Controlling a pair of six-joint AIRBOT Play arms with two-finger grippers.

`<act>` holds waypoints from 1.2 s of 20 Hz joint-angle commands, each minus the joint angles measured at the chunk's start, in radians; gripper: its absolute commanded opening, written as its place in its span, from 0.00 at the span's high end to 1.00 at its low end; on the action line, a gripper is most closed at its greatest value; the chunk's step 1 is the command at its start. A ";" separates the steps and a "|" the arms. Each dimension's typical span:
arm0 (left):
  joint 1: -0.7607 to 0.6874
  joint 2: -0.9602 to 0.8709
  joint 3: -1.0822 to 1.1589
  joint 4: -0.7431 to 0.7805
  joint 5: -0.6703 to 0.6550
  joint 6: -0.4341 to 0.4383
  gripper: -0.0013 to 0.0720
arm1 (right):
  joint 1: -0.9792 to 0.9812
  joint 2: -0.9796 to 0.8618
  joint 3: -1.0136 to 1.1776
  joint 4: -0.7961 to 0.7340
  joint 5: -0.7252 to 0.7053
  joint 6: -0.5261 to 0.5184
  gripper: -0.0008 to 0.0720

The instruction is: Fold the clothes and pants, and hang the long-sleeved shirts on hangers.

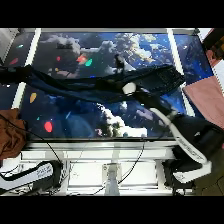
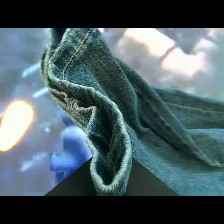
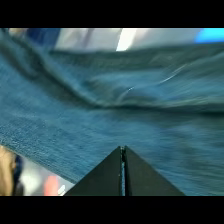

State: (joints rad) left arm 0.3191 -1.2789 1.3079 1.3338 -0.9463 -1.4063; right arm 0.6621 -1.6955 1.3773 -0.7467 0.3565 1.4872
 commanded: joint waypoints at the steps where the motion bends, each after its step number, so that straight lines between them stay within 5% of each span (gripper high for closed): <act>1: -0.030 0.033 0.001 -0.011 -0.024 0.000 0.95 | 0.070 -0.177 0.169 0.042 0.075 0.163 0.94; 7: -0.129 0.039 0.001 -0.014 0.011 0.000 0.95 | 0.108 -0.329 0.351 0.034 0.264 0.317 0.94; 11: -0.164 0.082 0.001 -0.191 0.130 0.000 0.94 | 0.124 -0.382 0.351 0.050 0.286 0.460 0.94; 19: -0.315 0.181 0.001 -0.340 0.169 0.054 0.95 | 0.126 -0.388 0.351 0.094 0.234 0.456 0.94; 24: -0.498 0.113 0.001 -0.340 0.169 0.053 0.94 | -0.021 -0.290 0.351 -0.037 0.327 0.446 0.94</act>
State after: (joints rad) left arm -0.0860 -1.1366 1.3090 1.0050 -0.7773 -1.3575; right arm 0.7147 -2.0354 1.7279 -0.7002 0.6250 1.9396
